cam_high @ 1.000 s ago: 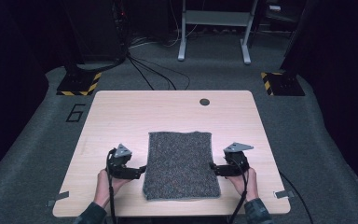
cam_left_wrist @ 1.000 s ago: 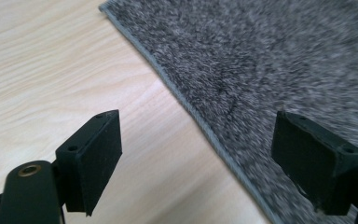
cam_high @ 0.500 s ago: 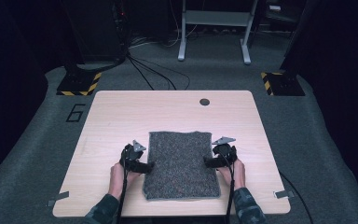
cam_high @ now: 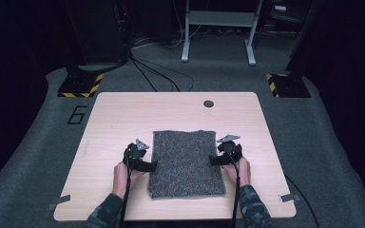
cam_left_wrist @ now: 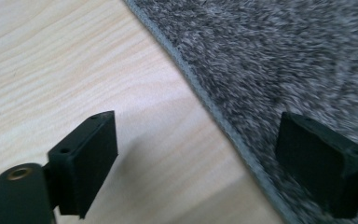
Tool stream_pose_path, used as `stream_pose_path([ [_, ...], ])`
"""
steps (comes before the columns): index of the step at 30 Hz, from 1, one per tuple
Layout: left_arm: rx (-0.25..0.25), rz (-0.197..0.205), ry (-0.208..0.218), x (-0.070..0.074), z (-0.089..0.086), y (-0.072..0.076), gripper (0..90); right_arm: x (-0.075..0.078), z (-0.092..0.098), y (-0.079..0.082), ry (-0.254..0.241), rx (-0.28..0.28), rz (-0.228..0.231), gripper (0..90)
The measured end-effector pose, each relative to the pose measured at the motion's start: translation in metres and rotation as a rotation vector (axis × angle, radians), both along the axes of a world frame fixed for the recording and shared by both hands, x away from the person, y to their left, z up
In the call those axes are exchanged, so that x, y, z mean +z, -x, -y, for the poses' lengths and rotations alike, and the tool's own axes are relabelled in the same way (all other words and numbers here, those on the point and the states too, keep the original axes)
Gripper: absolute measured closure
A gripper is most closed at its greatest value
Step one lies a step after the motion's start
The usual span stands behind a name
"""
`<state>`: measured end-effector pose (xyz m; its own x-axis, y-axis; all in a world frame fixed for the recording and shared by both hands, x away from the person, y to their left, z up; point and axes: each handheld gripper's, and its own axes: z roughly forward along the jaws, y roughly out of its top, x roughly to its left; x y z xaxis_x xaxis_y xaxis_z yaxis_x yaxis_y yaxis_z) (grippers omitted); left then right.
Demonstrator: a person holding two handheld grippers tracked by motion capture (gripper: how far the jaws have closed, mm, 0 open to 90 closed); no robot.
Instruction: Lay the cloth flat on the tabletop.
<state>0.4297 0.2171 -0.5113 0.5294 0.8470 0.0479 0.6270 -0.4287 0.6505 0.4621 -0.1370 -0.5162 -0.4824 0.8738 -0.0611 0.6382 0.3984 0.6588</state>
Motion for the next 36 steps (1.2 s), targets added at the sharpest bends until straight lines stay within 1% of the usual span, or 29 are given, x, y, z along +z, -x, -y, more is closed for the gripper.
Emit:
stream_pose_path([
  [1,-0.006,0.006,0.007,0.003,-0.001,0.006,11.3,0.0,0.001,0.0,-0.001,0.001,-0.001,13.3],
  [2,-0.015,0.003,0.012,0.005,-0.001,0.01,11.3,0.0,0.001,0.001,-0.004,0.0,-0.001,13.3],
  [3,-0.035,-0.002,0.018,0.007,-0.001,0.018,11.3,0.0,0.001,0.001,-0.002,0.0,0.0,13.3],
  [4,-0.041,0.006,0.019,0.008,0.0,0.023,11.4,0.0,0.0,0.001,0.0,-0.005,0.001,13.3],
  [5,-0.061,0.009,0.008,0.009,0.0,0.029,11.4,0.0,-0.001,0.002,0.0,-0.011,-0.006,13.3],
  [6,-0.079,0.002,0.01,0.009,0.0,0.036,11.5,0.0,-0.001,0.002,0.002,-0.014,-0.002,13.4],
  [7,-0.092,0.009,0.008,0.009,0.0,0.043,11.6,0.0,-0.001,0.002,0.011,-0.012,0.004,13.3],
  [8,-0.105,0.013,0.016,0.007,-0.002,0.051,11.9,0.0,-0.001,0.002,0.012,-0.01,0.008,13.3],
  [9,-0.113,0.003,0.021,0.007,-0.004,0.055,12.4,0.0,-0.001,0.002,0.014,-0.012,0.01,13.4],
  [10,-0.119,0.008,0.023,0.005,-0.005,0.06,12.3,0.0,-0.001,0.002,0.017,-0.017,0.013,13.4],
  [11,-0.126,-0.001,0.028,0.004,-0.007,0.065,12.3,0.001,-0.001,0.003,0.014,-0.026,0.004,13.4],
  [13,-0.143,-0.008,0.009,0.002,-0.009,0.073,12.3,0.0,0.0,0.002,0.012,-0.021,0.008,13.4],
  [14,-0.147,-0.009,0.006,0.0,-0.01,0.076,12.4,0.0,0.0,0.002,0.009,-0.03,0.014,13.4],
  [16,-0.169,-0.024,-0.029,-0.001,-0.011,0.08,12.4,0.001,-0.001,0.002,0.017,-0.03,0.009,13.5],
  [17,-0.167,-0.026,-0.024,-0.003,-0.011,0.082,12.4,0.001,-0.001,0.002,0.024,-0.029,0.012,13.5],
  [19,-0.177,-0.033,-0.025,-0.004,-0.014,0.085,12.5,0.001,-0.001,0.002,0.024,-0.032,0.012,13.5],
  [20,-0.17,-0.031,-0.02,-0.005,-0.015,0.085,12.5,0.001,-0.001,0.002,0.024,-0.032,0.012,13.5],
  [21,-0.168,-0.036,-0.024,-0.004,-0.017,0.086,12.5,0.001,-0.002,0.003,0.018,-0.043,0.0,13.5],
  [22,-0.169,-0.033,-0.023,-0.004,-0.018,0.086,12.4,0.001,0.0,0.002,0.022,-0.031,0.011,13.5],
  [23,-0.169,-0.038,-0.019,-0.005,-0.019,0.086,12.4,0.001,0.0,0.002,0.02,-0.033,0.007,13.5],
  [24,-0.167,-0.034,-0.018,-0.005,-0.02,0.086,12.3,0.001,0.001,0.002,0.02,-0.036,0.013,13.5],
  [26,-0.163,-0.046,-0.003,-0.004,-0.021,0.085,11.9,0.001,0.001,0.003,0.013,-0.045,0.0,13.5],
  [27,-0.158,-0.045,-0.001,-0.003,-0.023,0.084,11.3,0.001,0.003,0.002,0.014,-0.036,0.009,13.5],
  [29,-0.136,-0.039,0.021,-0.002,-0.026,0.081,10.0,0.001,0.003,0.003,0.018,-0.032,0.006,13.5],
  [30,-0.133,-0.035,0.018,-0.001,-0.028,0.08,9.5,0.002,0.003,0.003,0.019,-0.031,-0.001,13.5],
  [31,-0.125,-0.028,0.027,0.0,-0.03,0.078,9.3,0.002,0.004,0.004,0.021,-0.031,-0.004,13.5],
  [32,-0.114,-0.032,0.036,0.002,-0.032,0.075,8.8,0.002,0.003,0.005,0.015,-0.035,-0.017,13.5],
  [35,-0.095,-0.03,0.062,0.004,-0.039,0.068,7.6,0.004,0.007,0.009,-0.012,-0.035,-0.008,13.5],
  [36,-0.092,-0.035,0.068,0.005,-0.041,0.066,6.3,0.008,0.009,0.012,-0.033,-0.036,-0.004,13.8],
])
